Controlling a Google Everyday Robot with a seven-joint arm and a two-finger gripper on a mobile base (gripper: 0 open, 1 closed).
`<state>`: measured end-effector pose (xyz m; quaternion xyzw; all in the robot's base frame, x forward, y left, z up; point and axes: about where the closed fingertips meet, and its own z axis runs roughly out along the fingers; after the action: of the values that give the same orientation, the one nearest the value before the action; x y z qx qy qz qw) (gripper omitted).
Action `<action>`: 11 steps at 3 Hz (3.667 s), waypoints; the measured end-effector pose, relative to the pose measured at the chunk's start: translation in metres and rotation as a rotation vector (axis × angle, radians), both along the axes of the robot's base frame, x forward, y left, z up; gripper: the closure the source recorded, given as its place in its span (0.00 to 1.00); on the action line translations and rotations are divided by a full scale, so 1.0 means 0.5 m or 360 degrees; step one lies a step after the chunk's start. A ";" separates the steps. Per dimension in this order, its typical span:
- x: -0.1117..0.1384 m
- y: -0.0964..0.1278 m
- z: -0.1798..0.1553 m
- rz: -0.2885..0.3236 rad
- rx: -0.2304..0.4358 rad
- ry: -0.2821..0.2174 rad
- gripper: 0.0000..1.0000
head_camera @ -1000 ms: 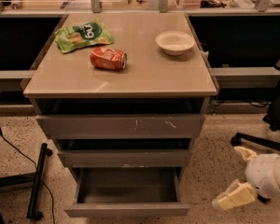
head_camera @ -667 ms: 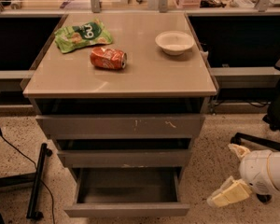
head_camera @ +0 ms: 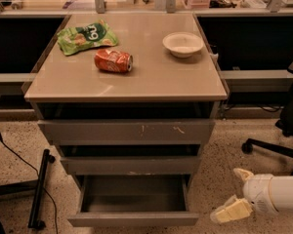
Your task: Close bottom drawer
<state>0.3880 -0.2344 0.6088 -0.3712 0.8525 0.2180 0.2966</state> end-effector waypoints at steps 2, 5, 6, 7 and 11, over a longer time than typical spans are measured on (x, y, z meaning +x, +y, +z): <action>0.031 0.017 -0.185 -0.0008 0.0191 0.0189 0.00; 0.034 0.022 -0.250 -0.0018 0.0258 0.0311 0.00; 0.037 0.010 -0.326 -0.0064 0.0319 0.0422 0.00; 0.041 -0.001 -0.401 -0.0096 0.0392 0.0520 0.00; 0.043 0.001 -0.627 -0.0173 0.0573 0.0815 0.00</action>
Offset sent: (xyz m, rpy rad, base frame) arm 0.0252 0.0119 -0.1428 0.1879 0.1915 0.0014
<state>0.4096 -0.2340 0.2954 -0.1997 0.8658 0.4355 0.1446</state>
